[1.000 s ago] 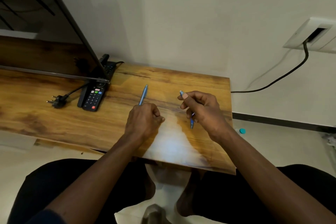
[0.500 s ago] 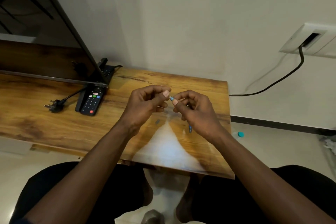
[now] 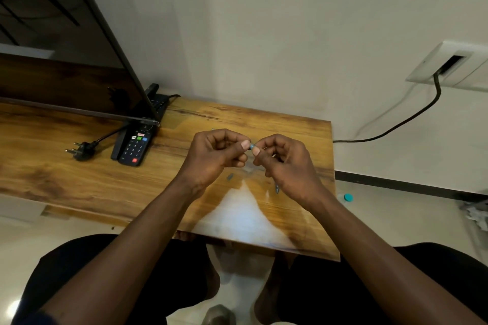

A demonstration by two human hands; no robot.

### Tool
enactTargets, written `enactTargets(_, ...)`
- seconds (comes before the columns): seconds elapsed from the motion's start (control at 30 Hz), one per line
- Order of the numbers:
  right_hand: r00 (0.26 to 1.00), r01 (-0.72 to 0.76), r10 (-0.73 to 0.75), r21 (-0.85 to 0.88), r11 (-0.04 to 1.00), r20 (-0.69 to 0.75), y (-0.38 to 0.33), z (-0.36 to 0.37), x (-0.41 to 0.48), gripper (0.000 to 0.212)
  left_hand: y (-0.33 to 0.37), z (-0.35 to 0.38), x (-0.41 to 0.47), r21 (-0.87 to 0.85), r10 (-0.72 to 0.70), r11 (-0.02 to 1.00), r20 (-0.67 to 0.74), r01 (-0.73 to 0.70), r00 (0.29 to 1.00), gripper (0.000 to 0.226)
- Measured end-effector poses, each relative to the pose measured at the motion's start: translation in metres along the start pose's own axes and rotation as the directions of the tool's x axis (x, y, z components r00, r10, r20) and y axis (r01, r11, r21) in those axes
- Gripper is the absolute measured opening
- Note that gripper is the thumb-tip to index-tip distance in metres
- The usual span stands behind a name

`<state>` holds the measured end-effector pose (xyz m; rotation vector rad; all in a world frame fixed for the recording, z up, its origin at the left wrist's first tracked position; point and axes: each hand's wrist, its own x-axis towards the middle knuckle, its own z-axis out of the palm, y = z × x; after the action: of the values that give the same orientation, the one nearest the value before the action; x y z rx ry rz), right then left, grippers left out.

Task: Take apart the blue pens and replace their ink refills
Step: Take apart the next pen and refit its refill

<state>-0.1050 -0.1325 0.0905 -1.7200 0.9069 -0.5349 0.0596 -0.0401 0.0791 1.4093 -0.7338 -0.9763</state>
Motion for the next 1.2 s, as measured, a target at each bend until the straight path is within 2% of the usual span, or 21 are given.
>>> enactTargets(0.23, 1.000, -0.018, 0.018, -0.019, 1.000, 0.003, 0.001, -0.001, -0.001, 0.008, -0.003, 0.007, -0.001, 0.093, 0.051, 0.994, -0.026, -0.049, 0.998, 0.005)
enactTargets(0.63, 0.999, -0.029, 0.029, -0.025, 0.999, -0.024, 0.005, 0.001, 0.000, 0.008, -0.005, 0.018, -0.006, 0.151, 0.103, 0.985, -0.100, -0.088, 0.990, 0.010)
enactTargets(0.9, 0.998, 0.036, -0.044, -0.157, 0.987, -0.046, 0.003, 0.000, -0.001, 0.009, -0.012, 0.020, -0.007, 0.301, 0.054, 0.951, 0.050, -0.067, 0.997, 0.016)
enactTargets(1.03, 0.997, 0.054, -0.063, -0.192, 0.980, -0.042, 0.003, 0.001, -0.002, 0.009, -0.013, 0.022, -0.010, 0.379, 0.105, 0.917, 0.066, -0.123, 0.992, 0.023)
enactTargets(1.1, 0.996, 0.046, -0.060, -0.203, 0.978, -0.059, 0.004, 0.000, -0.001, 0.008, -0.013, 0.022, -0.010, 0.377, 0.126, 0.917, 0.044, -0.133, 0.991, 0.026)
enactTargets(1.2, 0.997, 0.012, -0.022, -0.136, 0.991, -0.073, 0.006, -0.002, 0.000, 0.005, -0.010, 0.019, -0.007, 0.252, 0.097, 0.963, 0.000, -0.094, 0.995, 0.022)
